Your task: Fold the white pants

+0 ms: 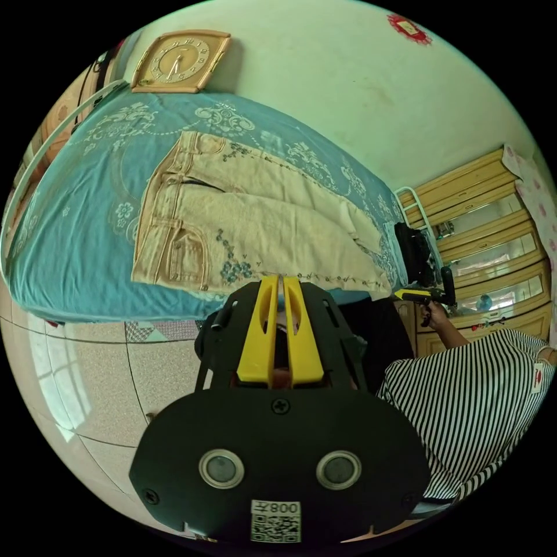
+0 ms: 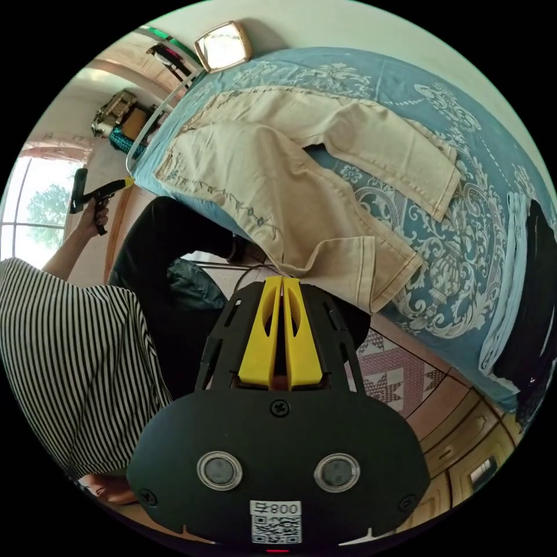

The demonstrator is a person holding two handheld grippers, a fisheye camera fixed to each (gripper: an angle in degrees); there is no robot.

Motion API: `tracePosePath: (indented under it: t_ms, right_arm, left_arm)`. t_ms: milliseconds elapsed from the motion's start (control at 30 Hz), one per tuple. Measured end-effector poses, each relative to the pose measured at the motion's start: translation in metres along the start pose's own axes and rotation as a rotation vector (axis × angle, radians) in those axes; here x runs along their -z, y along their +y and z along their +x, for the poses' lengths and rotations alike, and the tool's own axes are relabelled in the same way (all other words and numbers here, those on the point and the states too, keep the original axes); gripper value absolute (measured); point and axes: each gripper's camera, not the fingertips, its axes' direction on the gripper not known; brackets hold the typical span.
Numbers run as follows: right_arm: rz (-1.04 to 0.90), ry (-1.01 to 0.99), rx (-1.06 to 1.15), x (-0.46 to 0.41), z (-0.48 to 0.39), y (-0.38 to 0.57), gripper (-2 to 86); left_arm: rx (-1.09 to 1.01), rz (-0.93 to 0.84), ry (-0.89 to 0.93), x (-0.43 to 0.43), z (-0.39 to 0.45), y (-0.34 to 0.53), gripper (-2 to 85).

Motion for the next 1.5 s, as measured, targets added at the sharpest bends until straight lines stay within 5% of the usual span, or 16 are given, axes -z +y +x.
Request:
tracePosePath:
  t_ms: [333,767,1200,1500]
  right_arm:
    - [0.329,-0.104,-0.288,0.096,0.128,-0.047,6.6]
    - [0.130,0.115,-0.435,0.087,0.240,-0.173,9.3]
    - [0.189,0.181,-0.430,0.119,0.229,-0.158,2.2]
    - [0.500,0.106,-0.302,0.245,0.216,-0.136,0.9]
  left_arm:
    - [-0.176,-0.129,0.032,-0.122,-0.014,-0.154,8.1]
    - [-0.432,-0.389,-0.241,-0.331,-0.025,-0.291,8.7]
    - [-0.469,-0.324,-0.257,-0.346,-0.058,-0.259,0.4]
    - [-0.421,-0.089,-0.178,-0.282,-0.075,-0.264,0.2]
